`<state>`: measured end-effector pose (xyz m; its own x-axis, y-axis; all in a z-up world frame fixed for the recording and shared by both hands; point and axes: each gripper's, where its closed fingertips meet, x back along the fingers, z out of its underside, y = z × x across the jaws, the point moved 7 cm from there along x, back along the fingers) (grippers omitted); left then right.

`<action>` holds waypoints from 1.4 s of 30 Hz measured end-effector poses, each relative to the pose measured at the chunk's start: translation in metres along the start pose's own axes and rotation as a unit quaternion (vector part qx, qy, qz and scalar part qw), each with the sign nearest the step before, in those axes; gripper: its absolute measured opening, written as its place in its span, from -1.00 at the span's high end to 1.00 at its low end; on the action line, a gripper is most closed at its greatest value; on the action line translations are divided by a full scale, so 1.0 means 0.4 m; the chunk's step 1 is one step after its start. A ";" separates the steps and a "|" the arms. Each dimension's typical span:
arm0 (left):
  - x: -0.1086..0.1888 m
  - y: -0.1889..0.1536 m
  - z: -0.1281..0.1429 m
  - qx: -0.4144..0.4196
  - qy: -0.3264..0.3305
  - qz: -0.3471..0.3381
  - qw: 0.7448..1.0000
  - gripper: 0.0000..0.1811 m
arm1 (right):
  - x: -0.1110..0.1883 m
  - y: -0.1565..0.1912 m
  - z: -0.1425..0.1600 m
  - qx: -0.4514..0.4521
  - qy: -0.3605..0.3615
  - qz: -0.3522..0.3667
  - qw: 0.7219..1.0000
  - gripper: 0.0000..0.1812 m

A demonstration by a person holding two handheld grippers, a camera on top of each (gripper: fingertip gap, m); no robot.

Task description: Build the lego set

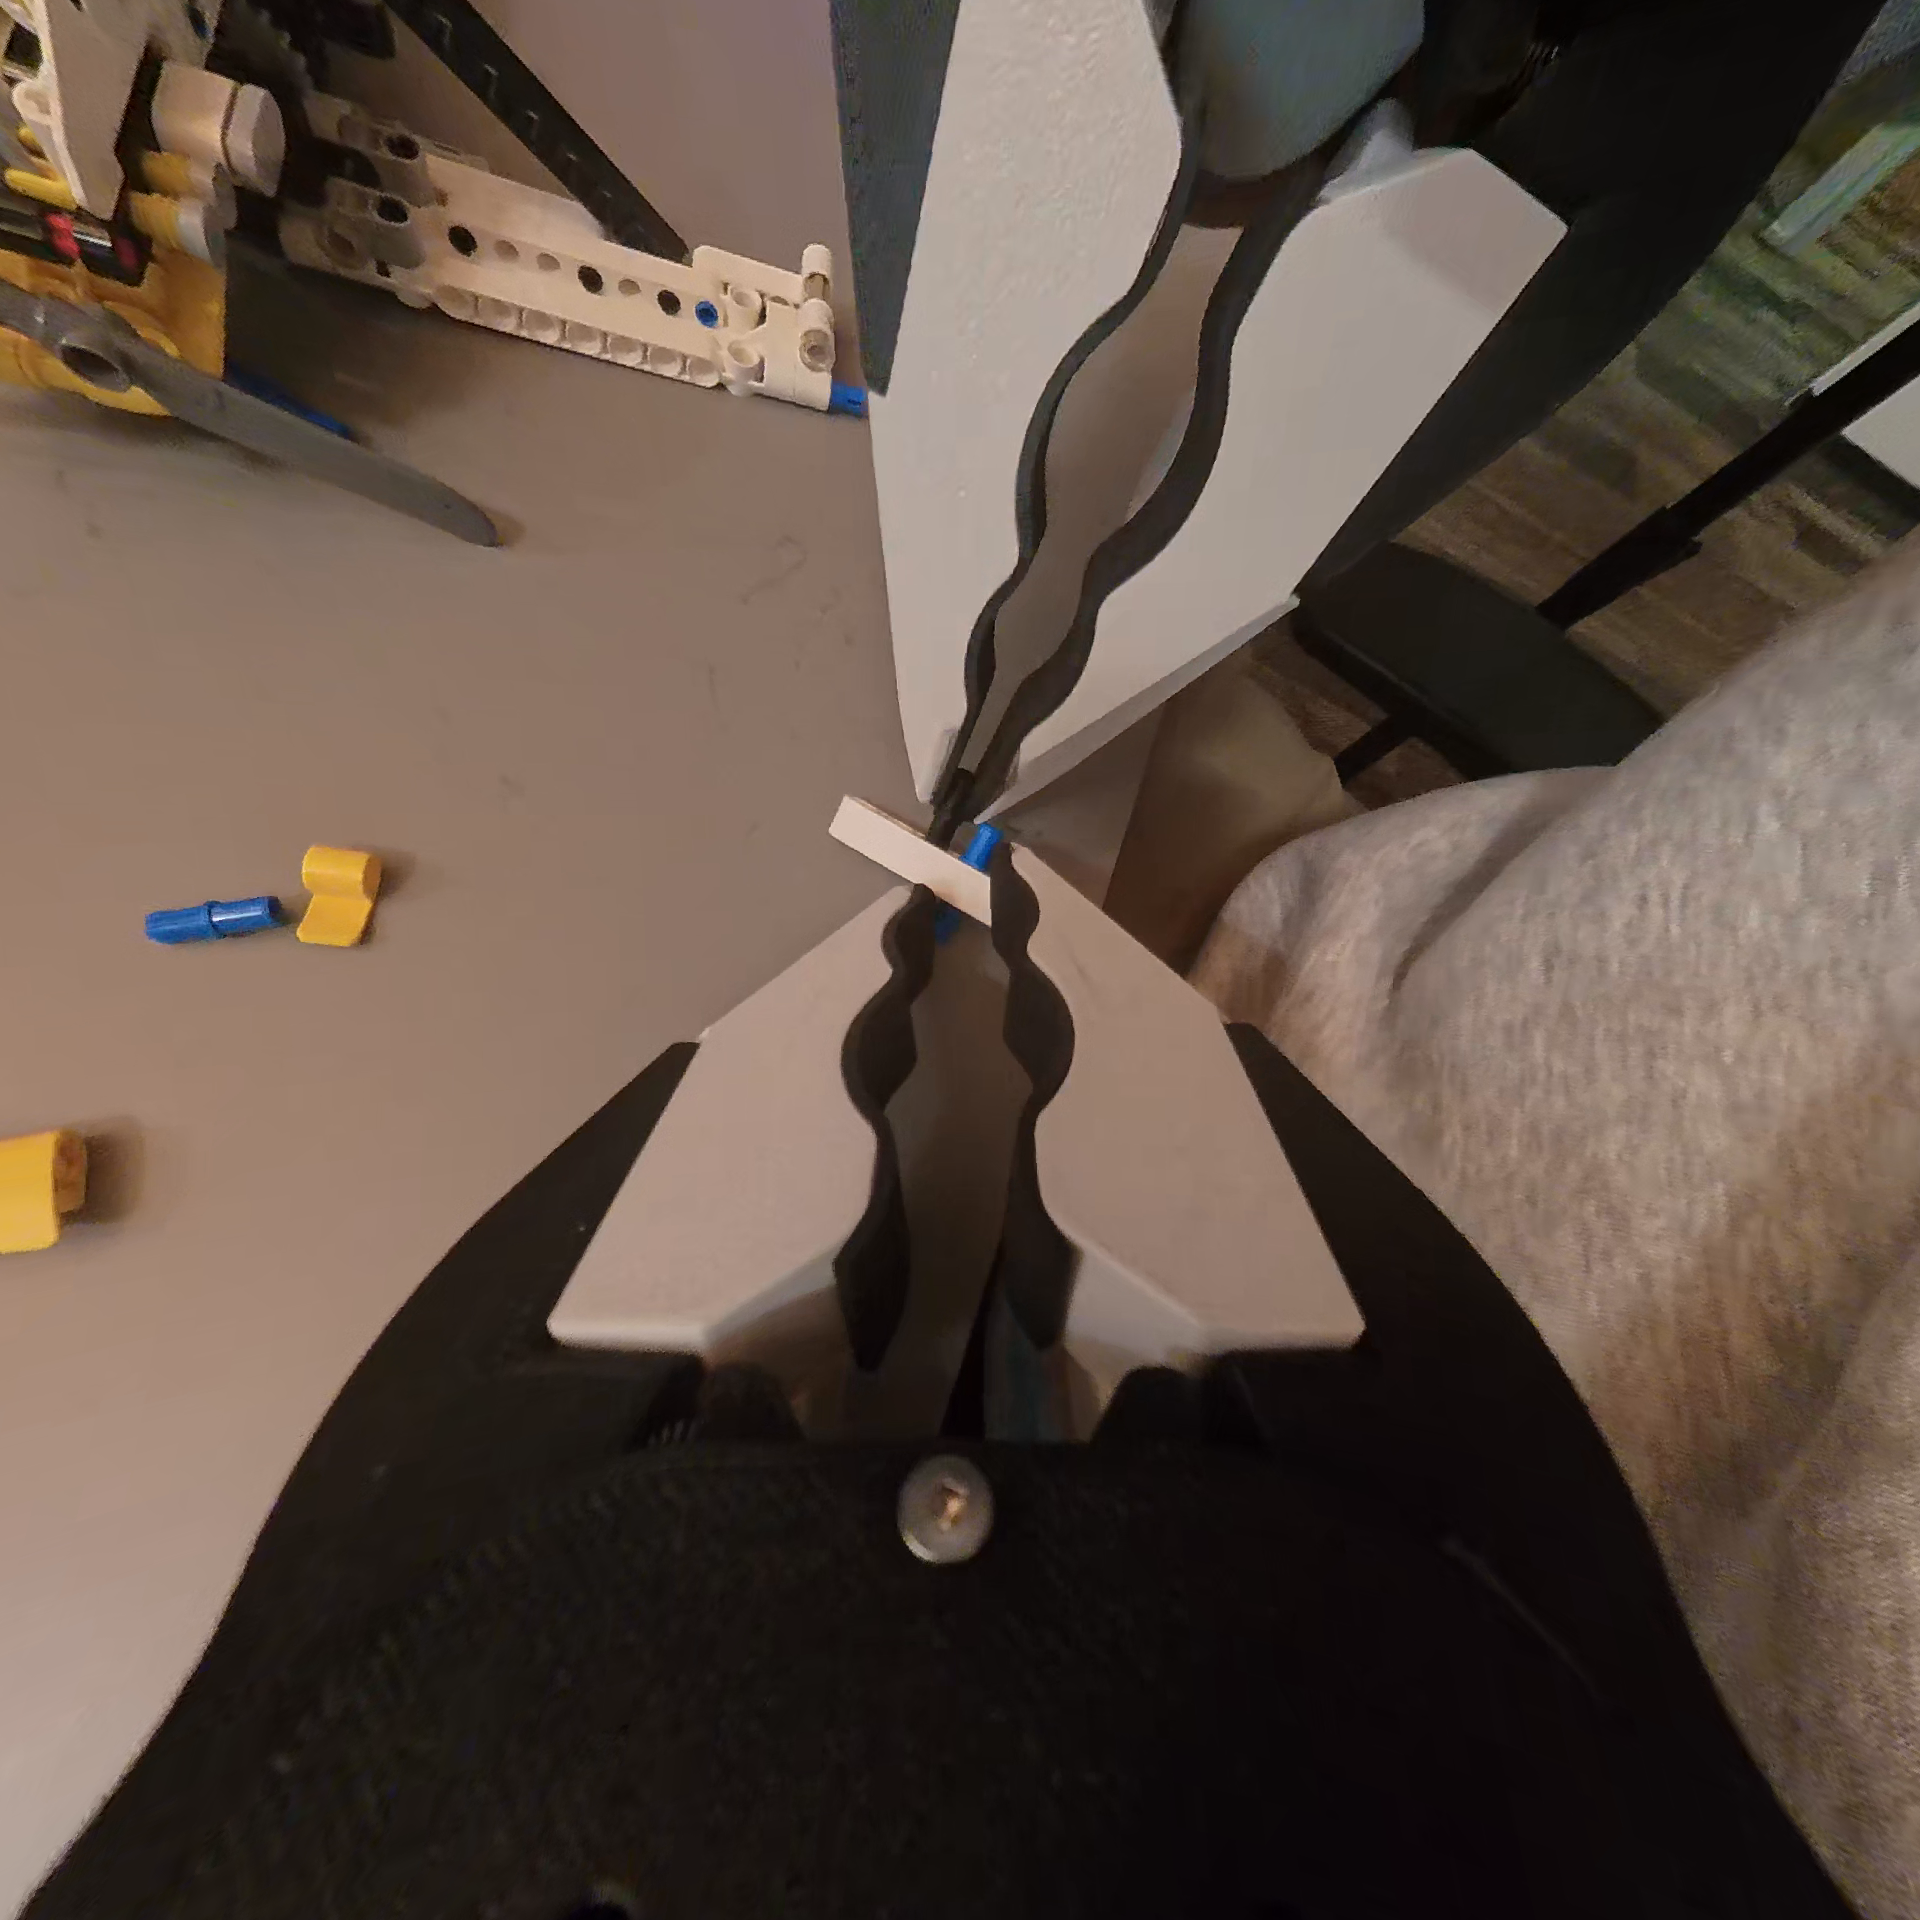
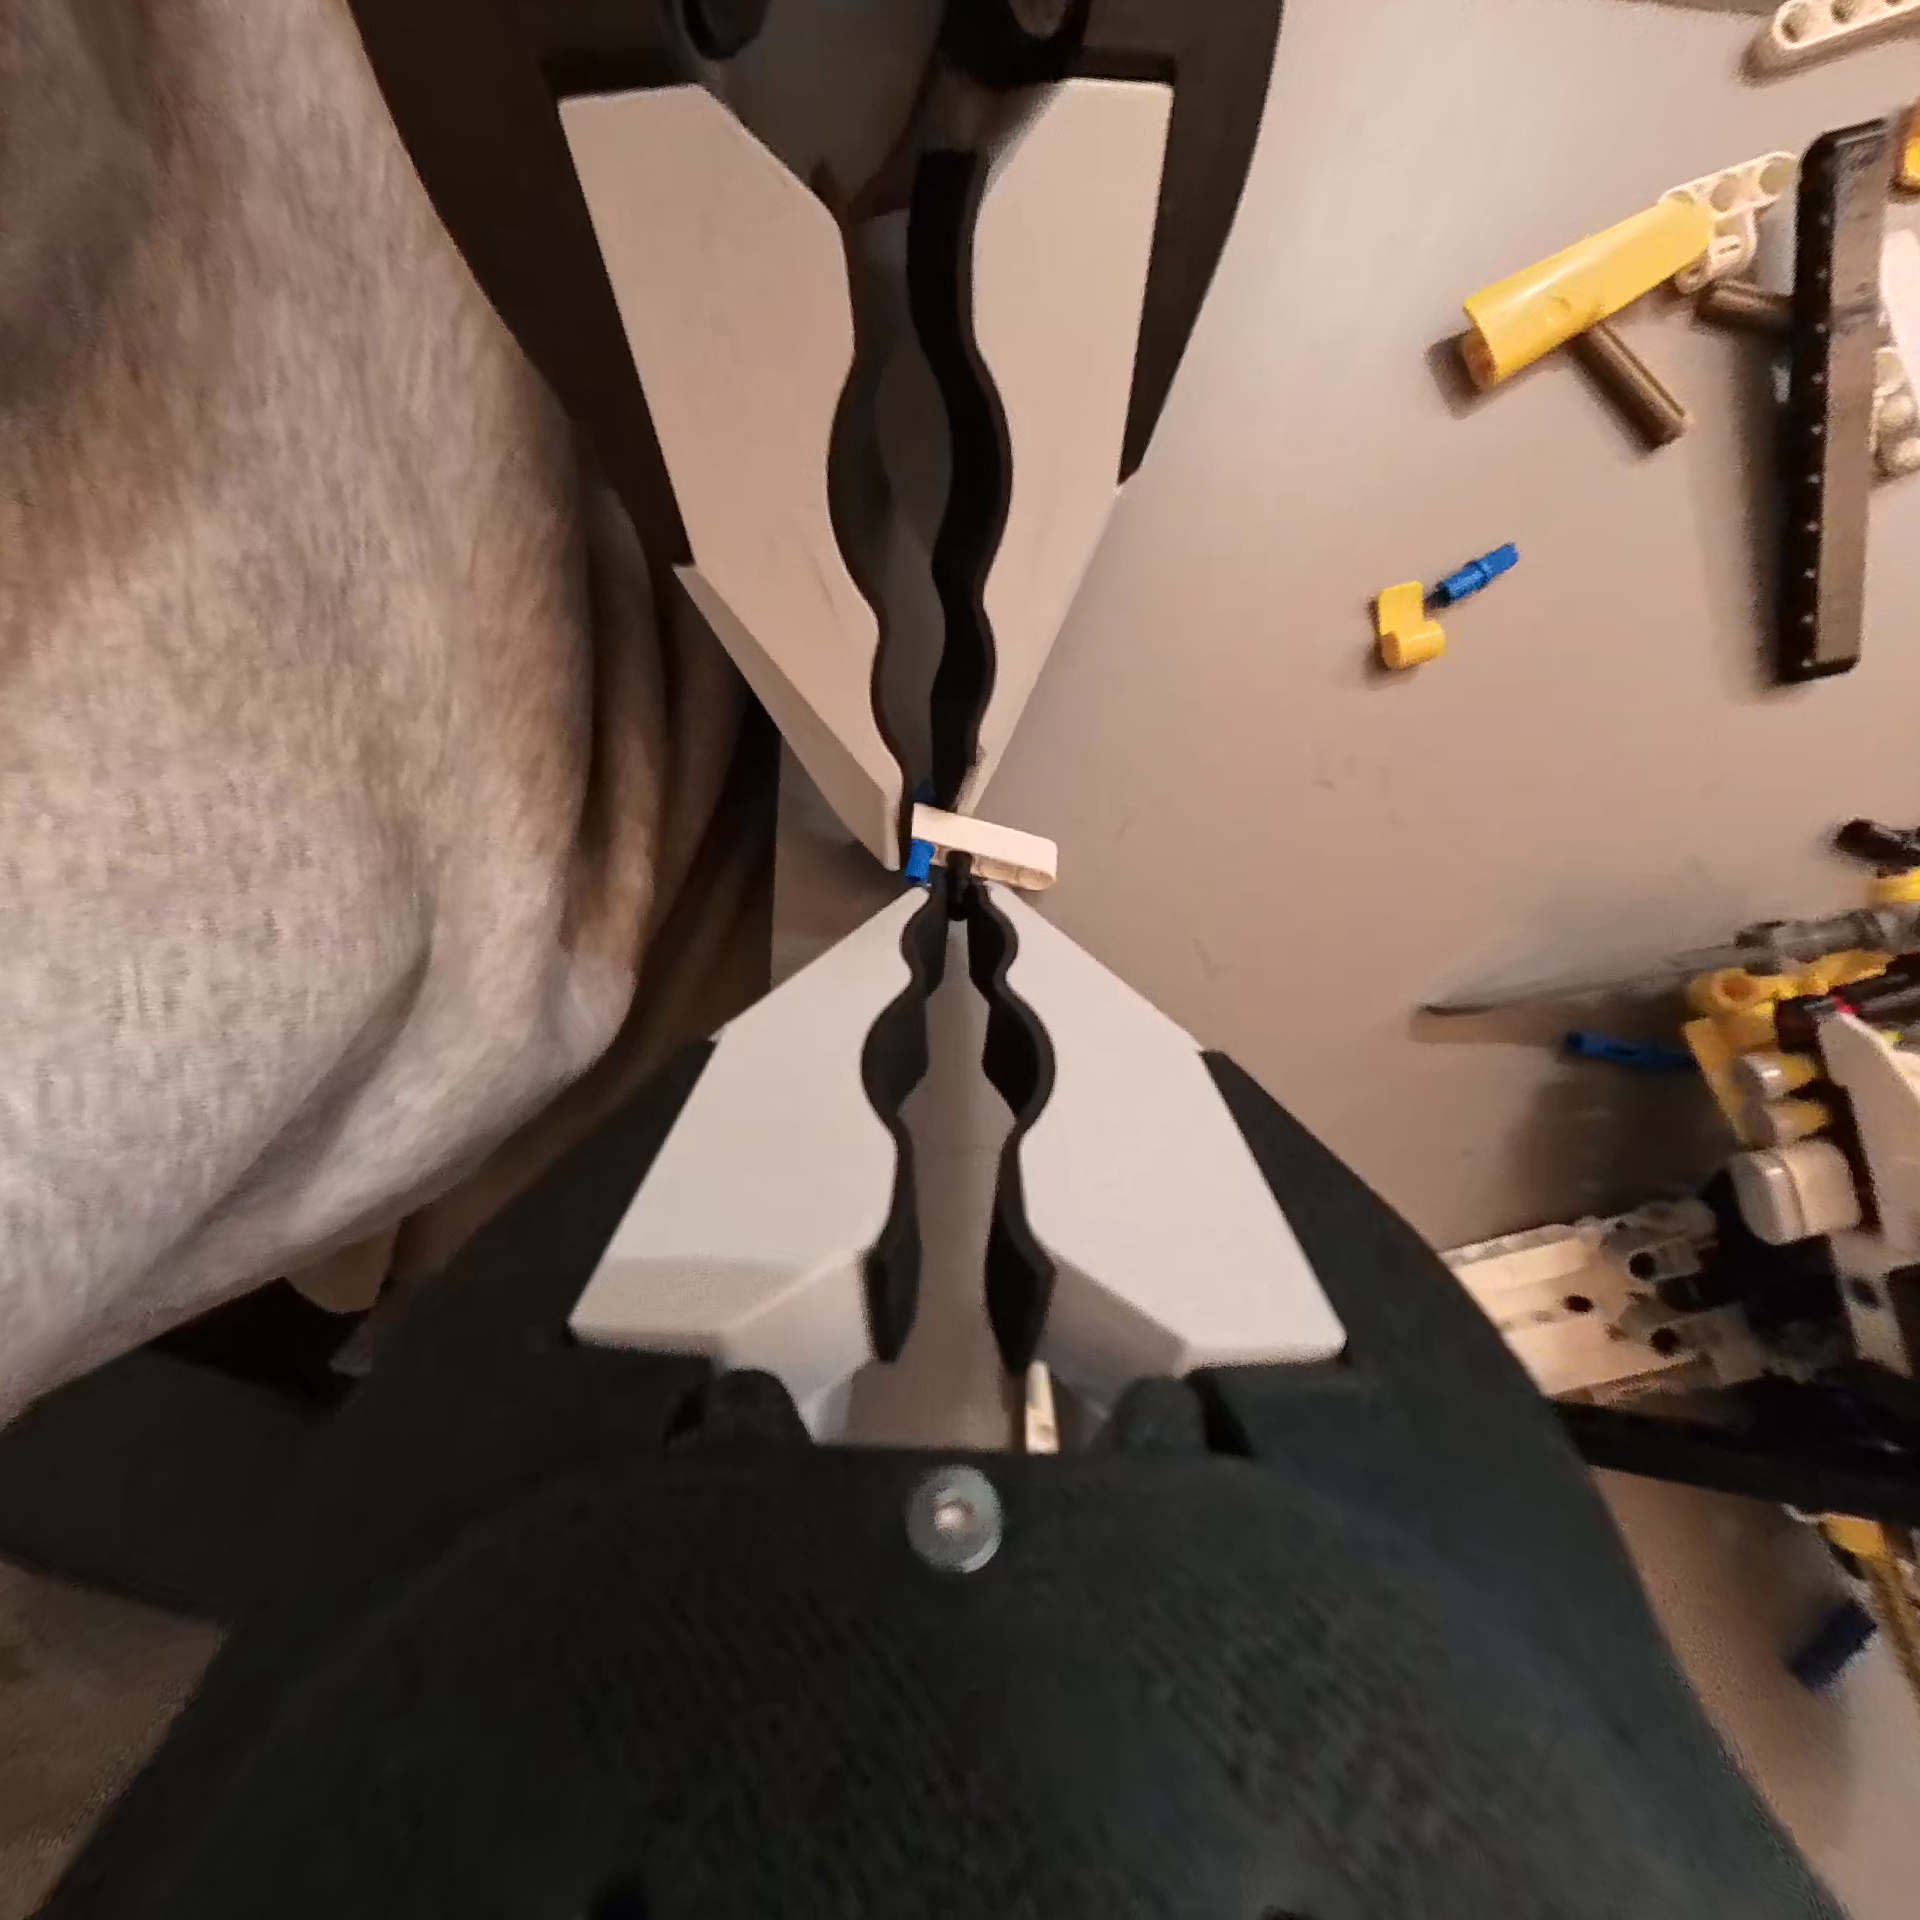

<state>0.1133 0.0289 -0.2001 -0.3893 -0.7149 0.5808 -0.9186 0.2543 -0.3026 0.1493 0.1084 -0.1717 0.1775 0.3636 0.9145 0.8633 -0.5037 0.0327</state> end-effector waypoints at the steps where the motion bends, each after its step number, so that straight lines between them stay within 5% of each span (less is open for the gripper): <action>1: 0.000 0.000 0.000 0.001 0.000 0.000 1.000 0.88 | 0.000 -0.001 -0.002 0.005 0.006 -0.001 1.000 0.97; 10: 0.001 0.006 0.000 0.017 0.000 0.000 1.000 0.88 | -0.003 -0.005 0.023 -0.101 -0.067 -0.005 0.993 0.97; 19: 0.001 0.011 0.000 0.036 0.002 0.014 0.999 0.88 | -0.016 -0.001 0.069 -0.300 -0.195 -0.045 0.933 0.98; 23: 0.001 0.011 0.000 0.037 0.002 0.014 0.999 0.87 | -0.014 -0.003 0.063 -0.261 -0.181 -0.035 0.948 0.98; 31: 0.000 0.013 0.000 0.039 0.004 0.009 0.999 0.90 | -0.010 0.011 0.031 -0.040 -0.080 0.063 0.994 0.97; 42: 0.003 0.016 -0.001 0.046 -0.005 0.022 0.999 1.00 | -0.026 0.008 0.059 -0.144 -0.135 0.015 0.980 0.98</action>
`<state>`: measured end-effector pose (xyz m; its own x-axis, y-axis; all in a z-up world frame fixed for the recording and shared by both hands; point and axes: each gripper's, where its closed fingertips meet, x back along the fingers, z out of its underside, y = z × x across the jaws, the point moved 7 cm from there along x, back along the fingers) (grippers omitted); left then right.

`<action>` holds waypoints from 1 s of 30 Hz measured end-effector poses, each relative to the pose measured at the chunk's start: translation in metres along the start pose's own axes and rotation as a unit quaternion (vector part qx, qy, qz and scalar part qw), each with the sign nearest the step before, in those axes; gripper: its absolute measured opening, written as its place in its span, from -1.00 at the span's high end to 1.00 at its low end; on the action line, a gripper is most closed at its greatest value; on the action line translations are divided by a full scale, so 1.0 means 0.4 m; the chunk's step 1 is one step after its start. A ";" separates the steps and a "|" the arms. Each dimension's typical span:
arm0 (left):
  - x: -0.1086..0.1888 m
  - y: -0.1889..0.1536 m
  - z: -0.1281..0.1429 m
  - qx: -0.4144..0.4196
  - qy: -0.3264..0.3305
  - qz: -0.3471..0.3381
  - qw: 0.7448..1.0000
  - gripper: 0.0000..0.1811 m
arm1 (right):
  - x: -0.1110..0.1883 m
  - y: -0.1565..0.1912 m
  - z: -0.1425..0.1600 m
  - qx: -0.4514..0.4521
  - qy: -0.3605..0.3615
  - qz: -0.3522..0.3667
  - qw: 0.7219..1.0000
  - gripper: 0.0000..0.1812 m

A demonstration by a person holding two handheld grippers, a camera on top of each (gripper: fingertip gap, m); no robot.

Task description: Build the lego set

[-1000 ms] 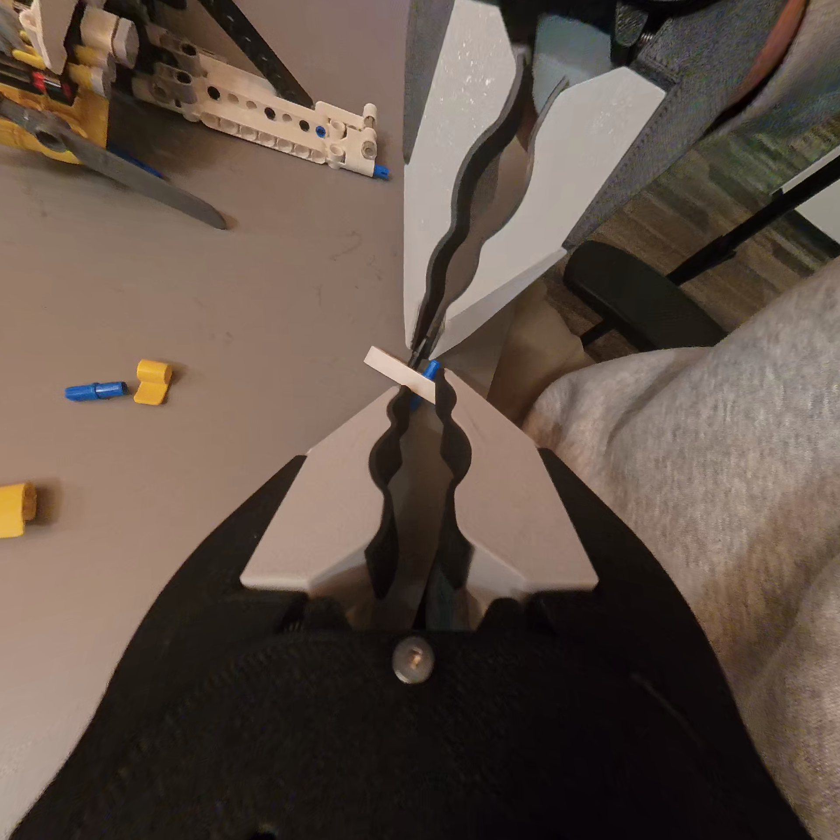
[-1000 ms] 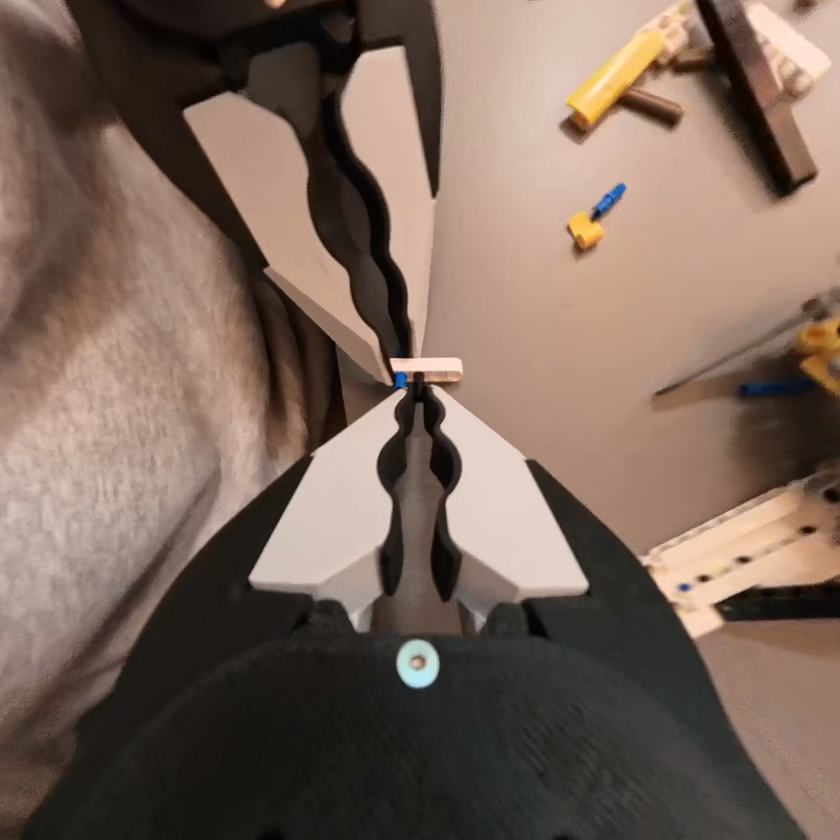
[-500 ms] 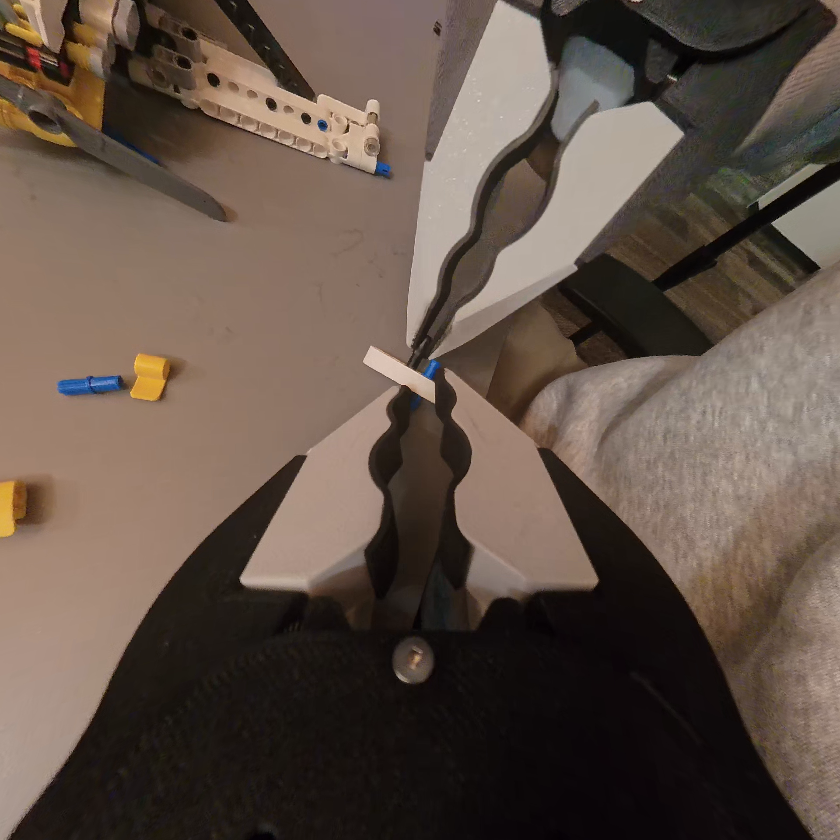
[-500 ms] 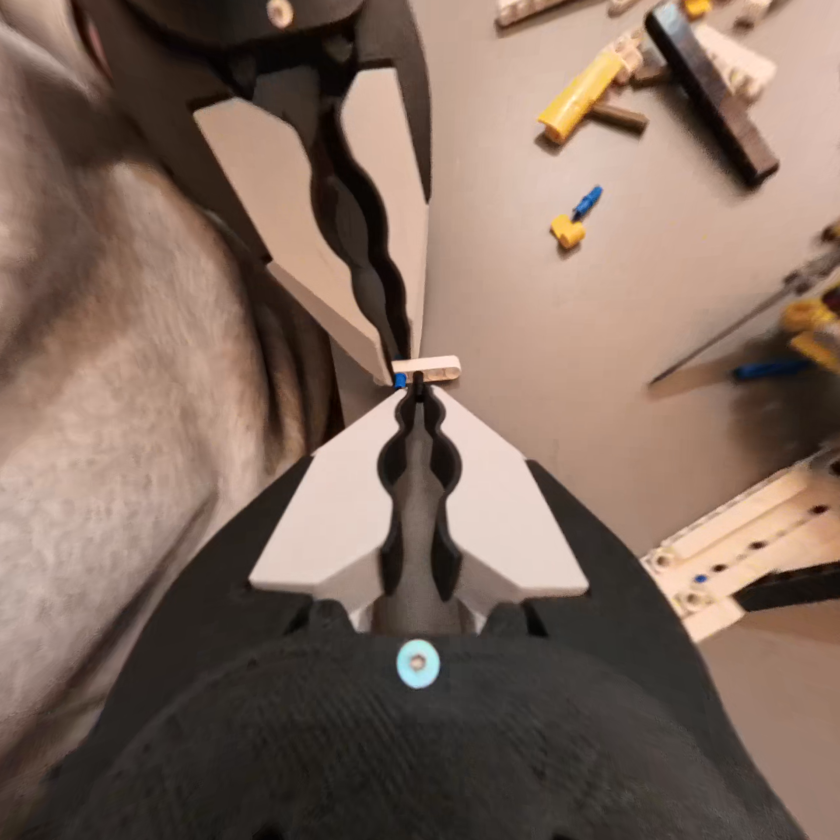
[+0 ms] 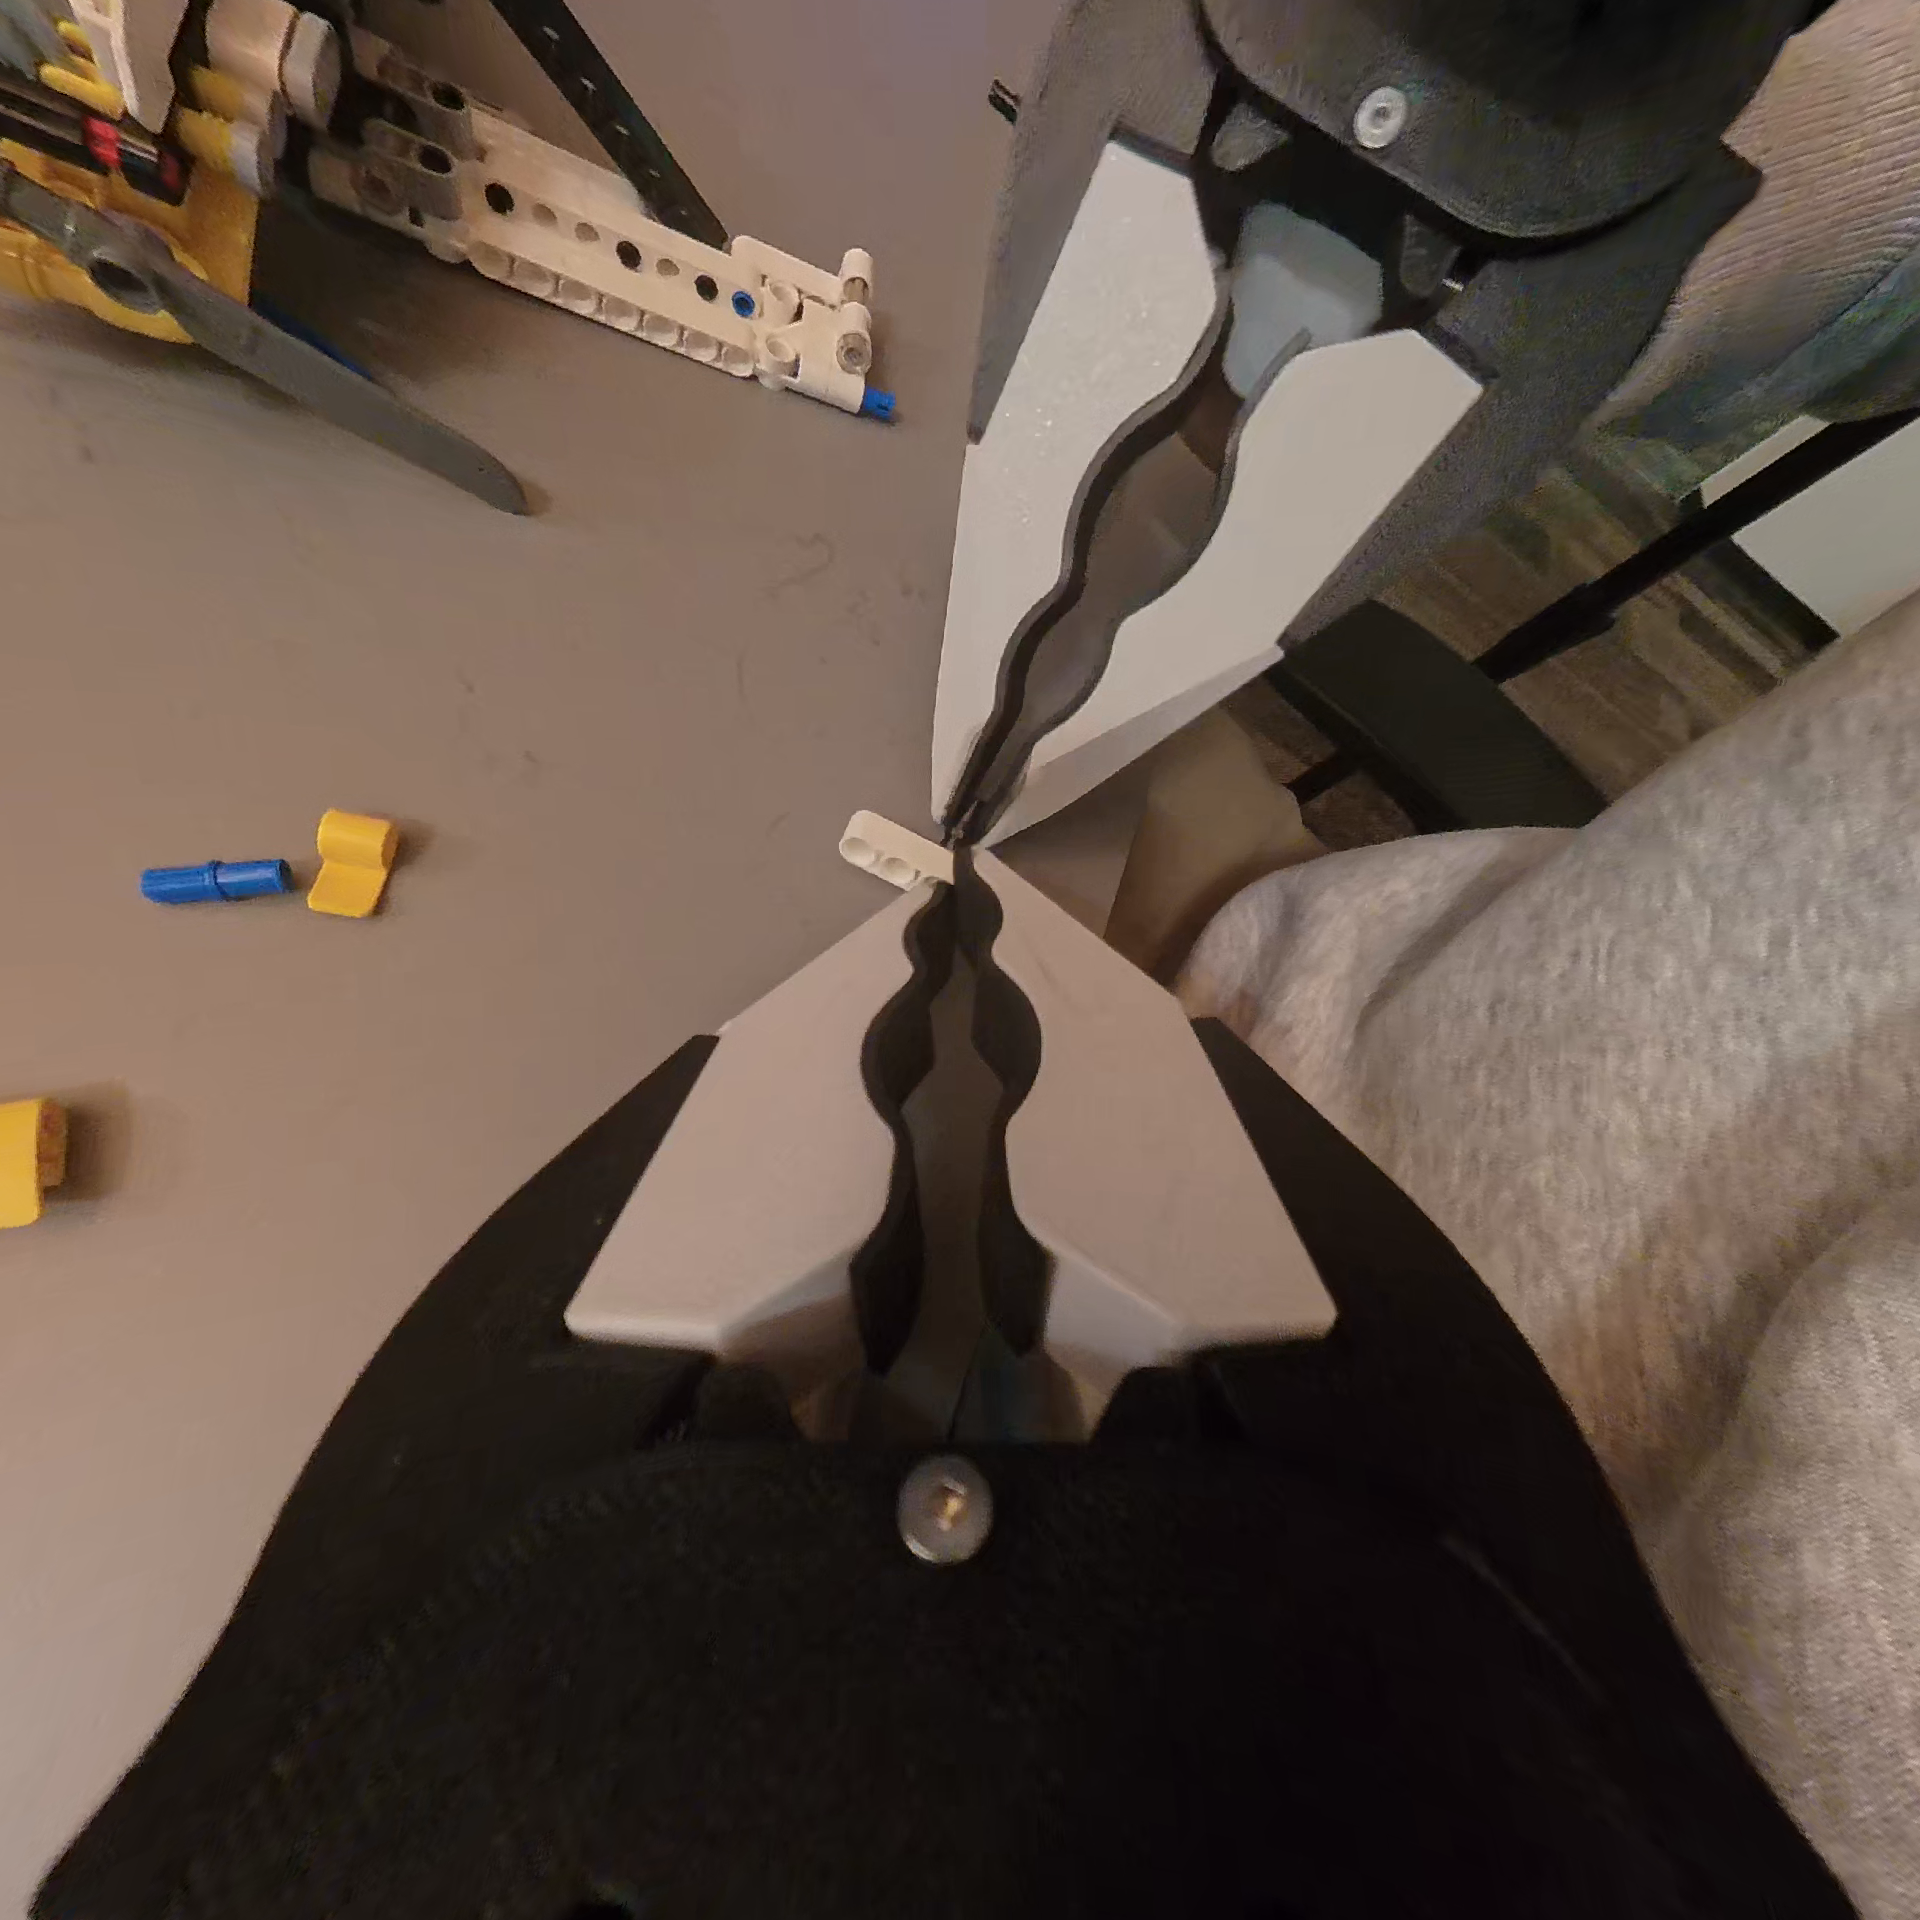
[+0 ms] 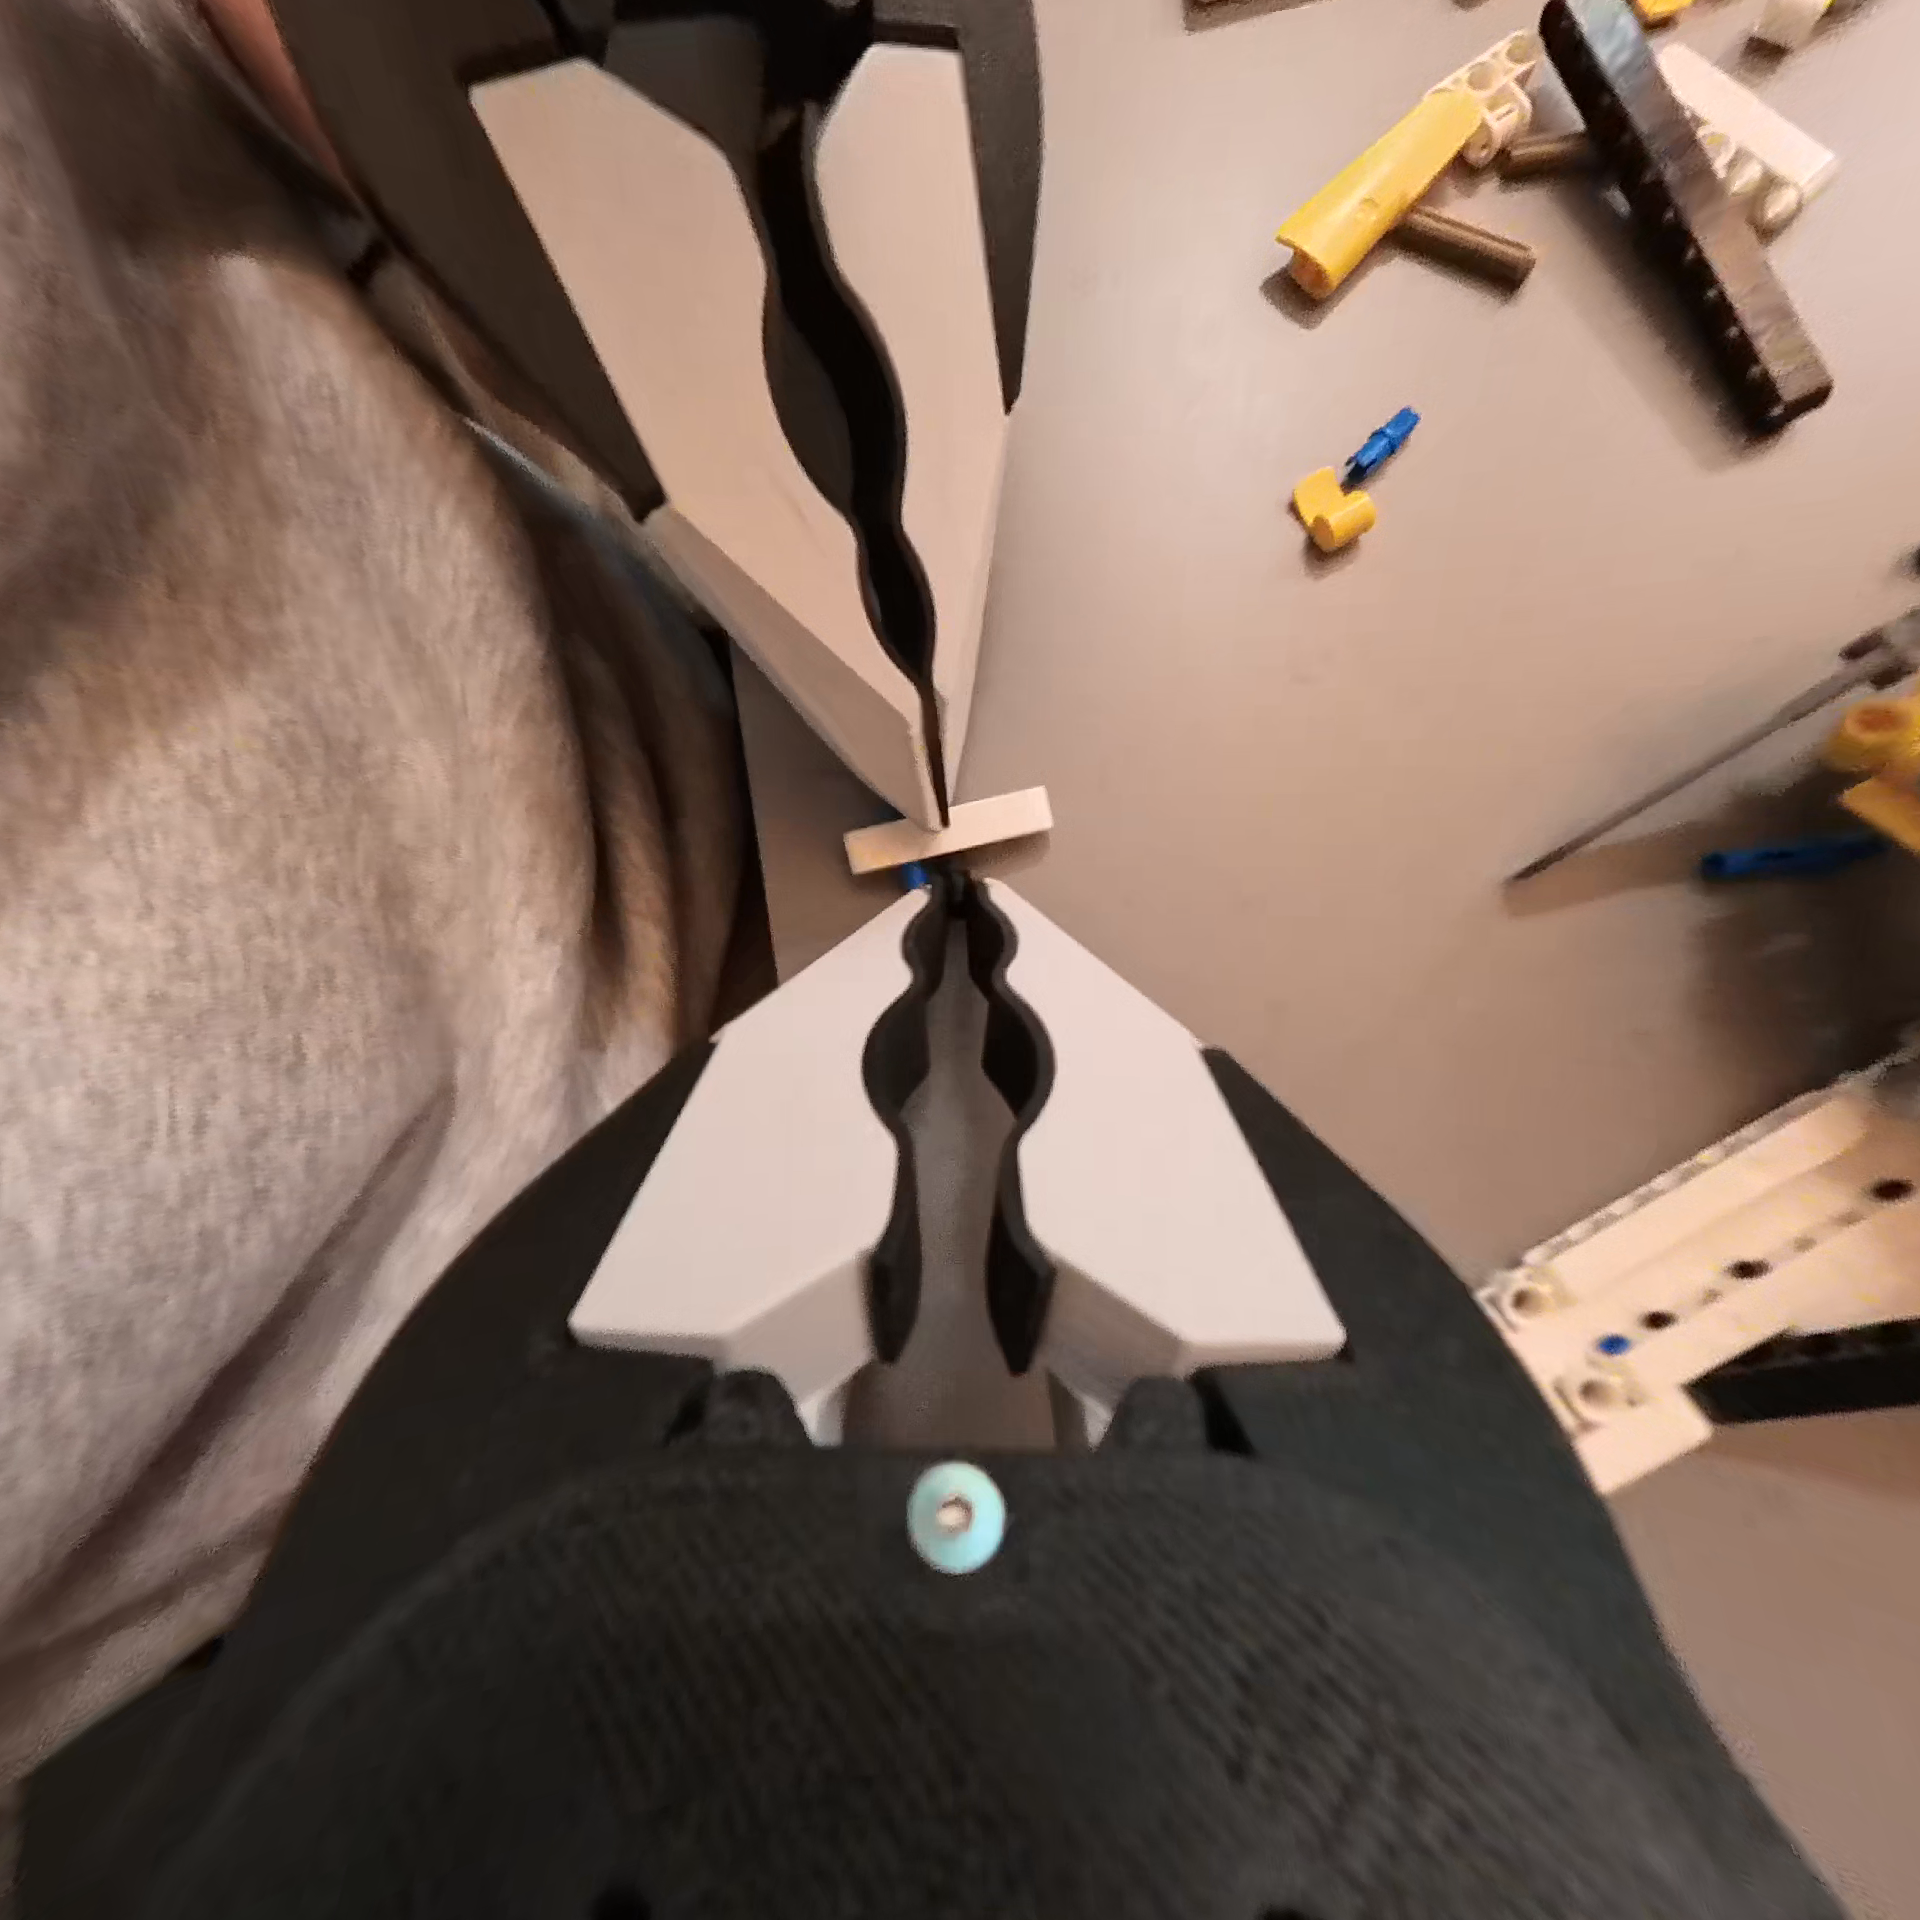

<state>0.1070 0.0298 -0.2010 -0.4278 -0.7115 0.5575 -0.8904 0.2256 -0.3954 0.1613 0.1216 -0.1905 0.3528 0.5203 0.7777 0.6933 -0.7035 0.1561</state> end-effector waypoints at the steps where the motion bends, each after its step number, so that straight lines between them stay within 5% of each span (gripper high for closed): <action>1: 0.000 -0.001 0.001 -0.001 0.002 0.003 1.000 0.99 | 0.000 -0.002 0.004 -0.015 -0.008 -0.006 1.000 0.98; 5: 0.007 -0.008 0.004 0.003 0.001 0.027 1.000 0.84 | -0.001 -0.002 0.010 -0.027 -0.022 0.001 0.999 0.97; 9: 0.016 -0.004 0.005 -0.027 0.002 -0.026 0.999 0.65 | -0.005 0.004 0.006 -0.025 -0.026 0.008 0.999 0.97; 20: 0.003 -0.016 0.011 -0.073 0.029 -0.057 0.995 0.81 | -0.011 0.016 0.011 -0.065 -0.071 0.002 0.995 0.98; 30: 0.019 0.003 0.009 0.038 -0.012 0.015 0.999 0.90 | -0.005 0.024 0.015 -0.080 -0.122 0.013 0.989 0.97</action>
